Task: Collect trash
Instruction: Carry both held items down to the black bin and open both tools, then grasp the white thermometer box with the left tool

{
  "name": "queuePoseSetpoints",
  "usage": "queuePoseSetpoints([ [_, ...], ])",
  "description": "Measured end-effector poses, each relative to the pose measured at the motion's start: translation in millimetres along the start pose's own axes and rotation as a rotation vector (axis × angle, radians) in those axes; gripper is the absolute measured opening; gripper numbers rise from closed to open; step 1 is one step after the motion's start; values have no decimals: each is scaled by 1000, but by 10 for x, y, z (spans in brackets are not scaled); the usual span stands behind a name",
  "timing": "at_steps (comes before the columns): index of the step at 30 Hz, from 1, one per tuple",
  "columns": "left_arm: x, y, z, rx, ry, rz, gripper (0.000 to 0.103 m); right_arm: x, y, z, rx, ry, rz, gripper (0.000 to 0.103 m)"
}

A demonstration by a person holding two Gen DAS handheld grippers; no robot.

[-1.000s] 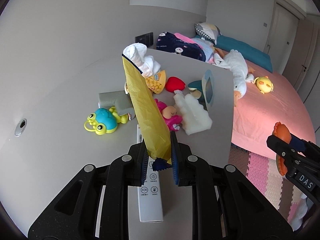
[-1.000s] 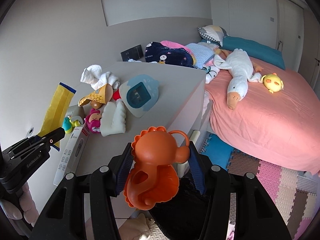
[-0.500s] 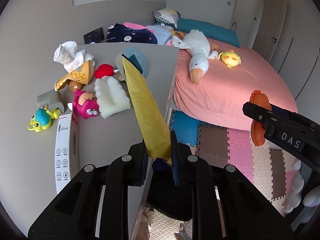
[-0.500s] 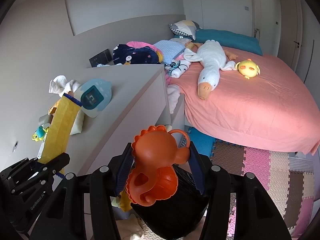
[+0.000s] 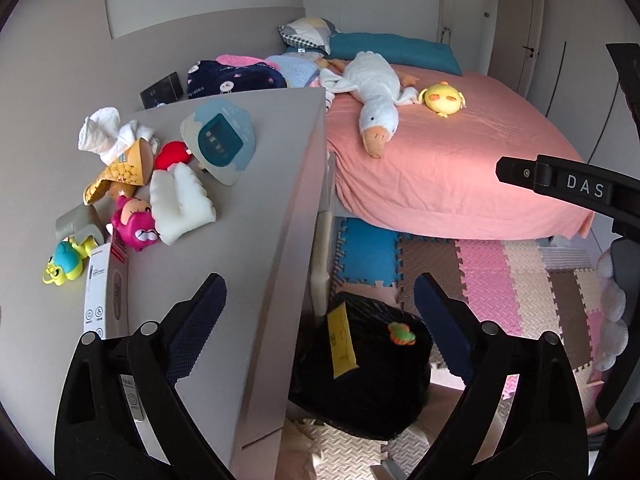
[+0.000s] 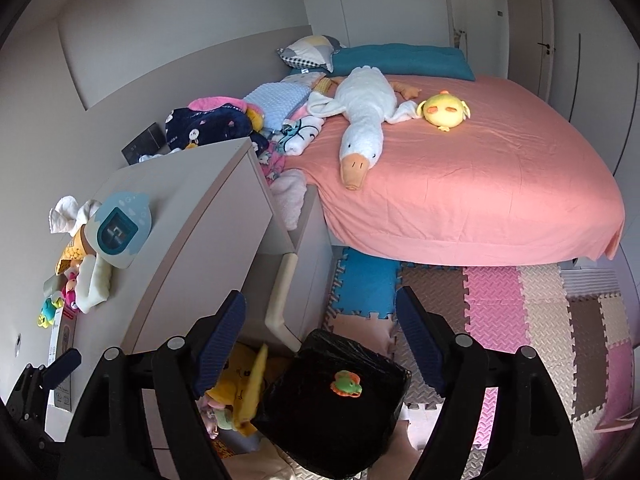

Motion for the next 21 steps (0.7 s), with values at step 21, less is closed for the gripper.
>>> queuePoseSetpoints([
  [21,-125,583,110,66,2,133,92,-54,509,-152,65,30,111,78],
])
Point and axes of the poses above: each gripper's, at about its wrist camera, not at the fingertips, and z roughly against the way its jaws point, y to its left, x to its top, the point moved 3 cm from there along -z, roughly the way its jaws point, and after that the axes turned 14 degrees about y, right-handed, at the moved point
